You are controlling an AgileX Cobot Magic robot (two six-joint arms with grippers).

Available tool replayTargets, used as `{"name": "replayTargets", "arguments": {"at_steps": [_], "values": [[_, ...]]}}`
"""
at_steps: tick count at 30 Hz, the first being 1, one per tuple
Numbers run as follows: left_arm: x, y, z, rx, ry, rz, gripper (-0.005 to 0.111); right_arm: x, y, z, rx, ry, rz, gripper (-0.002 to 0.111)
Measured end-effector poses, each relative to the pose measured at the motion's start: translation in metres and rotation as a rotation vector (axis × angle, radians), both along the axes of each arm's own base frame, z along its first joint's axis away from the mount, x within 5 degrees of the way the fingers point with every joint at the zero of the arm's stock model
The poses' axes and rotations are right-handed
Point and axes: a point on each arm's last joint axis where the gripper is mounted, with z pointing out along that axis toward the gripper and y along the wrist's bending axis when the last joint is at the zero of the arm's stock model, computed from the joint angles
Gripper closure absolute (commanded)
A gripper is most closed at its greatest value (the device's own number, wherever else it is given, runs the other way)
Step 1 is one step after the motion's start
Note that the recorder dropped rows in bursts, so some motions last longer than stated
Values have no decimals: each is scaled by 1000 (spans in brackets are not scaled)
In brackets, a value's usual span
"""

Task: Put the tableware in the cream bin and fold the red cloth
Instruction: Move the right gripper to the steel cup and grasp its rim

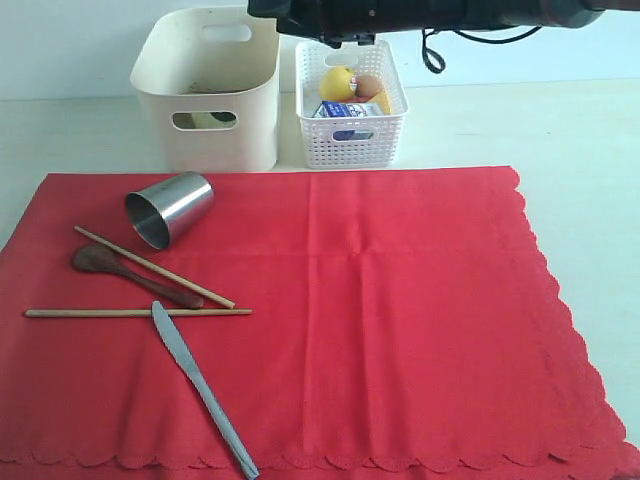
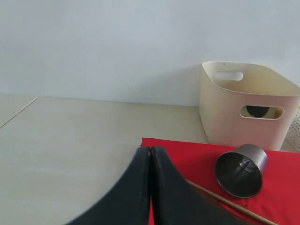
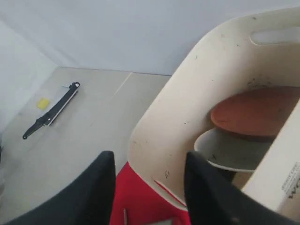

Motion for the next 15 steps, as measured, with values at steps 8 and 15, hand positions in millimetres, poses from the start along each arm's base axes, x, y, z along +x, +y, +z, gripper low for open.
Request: {"name": "replayTargets", "arguments": {"at_steps": [8,15], "values": [[0,0,0,0,0,0,106,-14,-5,19,-136,-31,73,107],[0,0,0,0,0,0,106,-31,-3,30,-217,-49,130,108]]}}
